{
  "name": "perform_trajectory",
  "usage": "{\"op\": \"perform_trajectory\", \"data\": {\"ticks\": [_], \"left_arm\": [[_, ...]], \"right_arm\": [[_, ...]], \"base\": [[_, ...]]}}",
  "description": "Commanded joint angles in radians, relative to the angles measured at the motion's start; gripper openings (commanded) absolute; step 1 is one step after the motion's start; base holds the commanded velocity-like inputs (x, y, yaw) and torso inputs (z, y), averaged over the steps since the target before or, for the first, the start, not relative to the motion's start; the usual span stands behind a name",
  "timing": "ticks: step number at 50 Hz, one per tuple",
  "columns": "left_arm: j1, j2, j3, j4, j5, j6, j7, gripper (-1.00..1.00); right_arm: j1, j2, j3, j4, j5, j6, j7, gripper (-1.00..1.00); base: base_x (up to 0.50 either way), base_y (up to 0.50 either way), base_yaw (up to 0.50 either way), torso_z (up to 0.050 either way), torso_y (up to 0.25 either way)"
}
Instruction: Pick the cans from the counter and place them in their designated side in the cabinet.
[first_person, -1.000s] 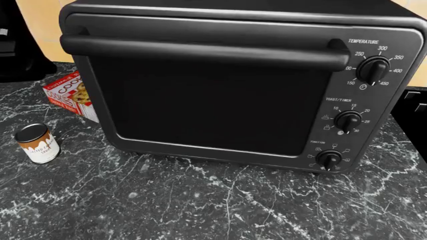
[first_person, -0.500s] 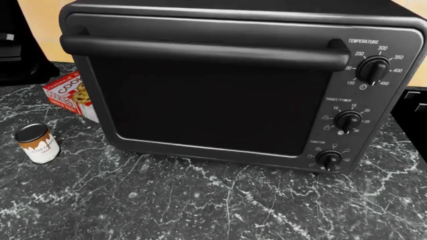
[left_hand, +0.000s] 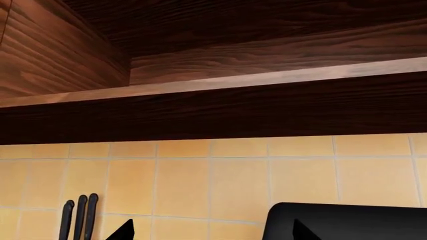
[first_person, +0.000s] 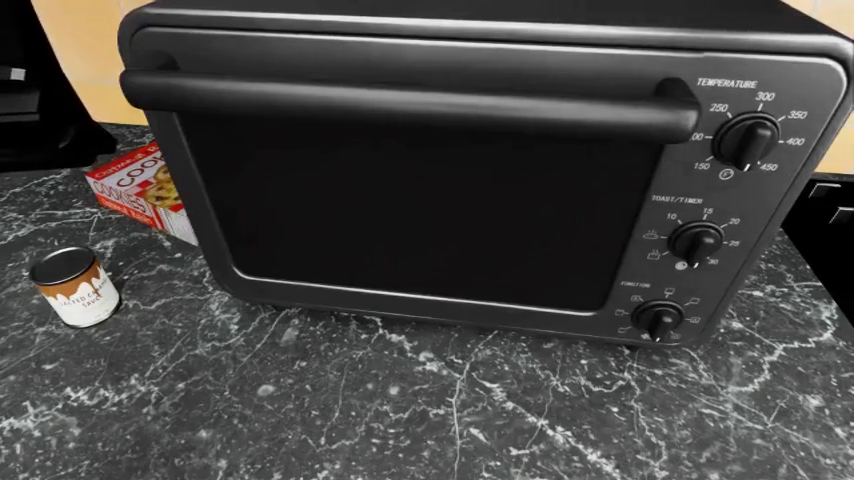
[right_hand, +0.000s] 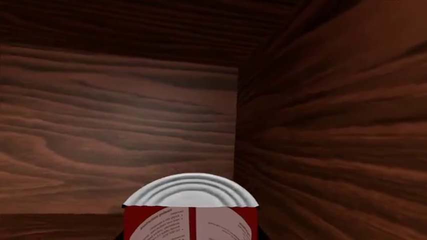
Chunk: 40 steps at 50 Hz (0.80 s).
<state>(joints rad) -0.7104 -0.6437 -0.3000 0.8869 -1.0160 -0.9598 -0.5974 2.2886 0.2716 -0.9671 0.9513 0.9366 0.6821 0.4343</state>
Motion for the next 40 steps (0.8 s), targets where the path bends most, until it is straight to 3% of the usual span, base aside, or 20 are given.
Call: {"op": "perform_trajectory", "data": {"ticks": [1,2,40], "left_arm": [[0.002,-0.003,0.003,-0.004,0.001,0.007,-0.001,1.00],[0.003,-0.003,0.003,-0.003,0.001,0.008,-0.001,1.00],[0.023,-0.015,-0.005,0.000,-0.013,0.028,-0.012,1.00]], "right_arm": [[-0.012,-0.005,-0.027,0.043,0.004,0.031,-0.011,-1.00],[-0.012,-0.005,-0.026,0.043,0.003,0.032,-0.011,1.00],[0.062,-0.020,0.027,-0.020,-0.054,-0.028,-0.067,1.00]], "base": [[0.00,0.00,0.00,0.000,0.000],[-0.01,0.00,0.00,0.000,0.000],[0.00,0.00,0.00,0.000,0.000]]}}
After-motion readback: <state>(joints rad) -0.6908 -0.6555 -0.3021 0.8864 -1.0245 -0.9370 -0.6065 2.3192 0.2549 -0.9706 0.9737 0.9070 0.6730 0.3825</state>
